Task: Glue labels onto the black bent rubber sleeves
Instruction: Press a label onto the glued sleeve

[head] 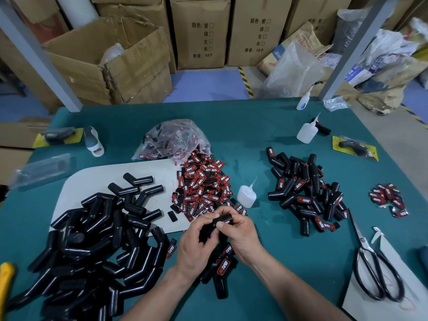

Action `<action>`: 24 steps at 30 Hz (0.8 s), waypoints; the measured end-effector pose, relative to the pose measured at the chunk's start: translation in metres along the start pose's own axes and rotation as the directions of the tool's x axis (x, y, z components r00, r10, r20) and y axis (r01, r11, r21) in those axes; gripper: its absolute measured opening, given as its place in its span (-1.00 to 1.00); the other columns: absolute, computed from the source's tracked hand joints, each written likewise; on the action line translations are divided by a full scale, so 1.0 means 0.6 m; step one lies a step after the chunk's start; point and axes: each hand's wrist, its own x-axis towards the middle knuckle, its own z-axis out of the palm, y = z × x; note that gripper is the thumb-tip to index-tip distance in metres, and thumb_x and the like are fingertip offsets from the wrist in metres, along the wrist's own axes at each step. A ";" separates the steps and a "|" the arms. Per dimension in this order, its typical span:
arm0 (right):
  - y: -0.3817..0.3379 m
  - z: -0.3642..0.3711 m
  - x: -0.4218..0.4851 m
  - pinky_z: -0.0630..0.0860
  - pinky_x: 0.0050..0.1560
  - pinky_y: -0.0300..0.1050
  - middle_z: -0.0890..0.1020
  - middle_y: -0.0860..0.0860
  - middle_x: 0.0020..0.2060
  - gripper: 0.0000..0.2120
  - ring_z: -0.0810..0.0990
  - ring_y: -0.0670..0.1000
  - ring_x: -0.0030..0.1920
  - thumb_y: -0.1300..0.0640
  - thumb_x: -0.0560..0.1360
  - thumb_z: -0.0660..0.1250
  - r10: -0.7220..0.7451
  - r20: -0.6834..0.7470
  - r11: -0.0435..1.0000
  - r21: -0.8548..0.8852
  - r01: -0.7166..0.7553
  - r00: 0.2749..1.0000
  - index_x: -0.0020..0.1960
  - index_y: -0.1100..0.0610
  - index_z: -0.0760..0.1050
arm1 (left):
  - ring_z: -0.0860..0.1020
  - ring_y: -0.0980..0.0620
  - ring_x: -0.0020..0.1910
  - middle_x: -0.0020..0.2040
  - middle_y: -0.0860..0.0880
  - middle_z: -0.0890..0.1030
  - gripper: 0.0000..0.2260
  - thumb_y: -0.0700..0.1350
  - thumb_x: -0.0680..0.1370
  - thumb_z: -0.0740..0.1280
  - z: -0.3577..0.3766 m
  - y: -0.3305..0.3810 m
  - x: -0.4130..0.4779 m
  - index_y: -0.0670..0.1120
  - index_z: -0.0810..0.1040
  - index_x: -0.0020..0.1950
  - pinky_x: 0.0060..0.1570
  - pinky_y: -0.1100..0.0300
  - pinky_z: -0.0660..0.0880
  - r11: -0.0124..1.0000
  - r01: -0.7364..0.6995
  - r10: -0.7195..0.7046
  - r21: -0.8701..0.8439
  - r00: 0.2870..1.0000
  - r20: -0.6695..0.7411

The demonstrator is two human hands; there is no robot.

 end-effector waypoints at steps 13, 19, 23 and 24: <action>-0.002 -0.003 0.002 0.51 0.09 -0.11 0.57 0.07 -0.02 -0.92 0.58 0.04 0.01 0.36 0.41 0.40 -0.021 0.008 1.000 -0.008 0.021 1.000 -0.15 0.24 0.64 | 0.60 0.20 0.25 0.27 0.32 0.59 -0.64 -0.09 0.55 0.39 0.002 -0.005 -0.002 0.25 0.43 0.25 0.27 0.36 0.45 1.000 0.015 -0.014 -0.012 1.000 0.019; 0.007 -0.005 0.004 0.51 0.09 -0.05 0.59 0.06 0.00 -0.87 0.57 0.05 0.00 0.16 0.38 0.43 -0.026 -0.004 0.997 -0.068 0.025 1.000 -0.18 0.24 0.64 | 0.61 0.05 0.26 0.24 0.18 0.63 -0.65 -0.11 0.56 0.39 0.003 -0.006 0.002 0.30 0.45 0.21 0.26 0.25 0.49 0.993 0.052 -0.053 -0.105 0.999 0.000; 0.009 -0.007 0.006 0.47 -0.17 -0.15 0.64 0.02 0.05 -0.75 0.54 -0.03 -0.22 0.09 0.40 0.38 0.002 -0.040 0.985 -0.171 -0.009 0.999 -0.24 0.30 0.61 | 0.62 -0.10 0.23 0.20 0.02 0.65 -0.83 -0.11 0.60 0.35 -0.003 -0.016 0.006 0.12 0.56 0.14 0.25 0.15 0.51 0.971 0.108 -0.115 -0.214 0.993 -0.023; 0.010 -0.007 0.006 0.49 -0.20 -0.16 0.65 0.04 0.06 -0.80 0.55 -0.04 -0.26 0.12 0.42 0.39 -0.008 -0.040 0.983 -0.184 0.000 0.999 -0.25 0.26 0.64 | 0.62 -0.12 0.22 0.19 -0.01 0.66 -0.85 -0.11 0.61 0.34 -0.004 -0.018 0.007 0.10 0.58 0.13 0.25 0.13 0.51 0.968 0.114 -0.124 -0.223 0.992 -0.032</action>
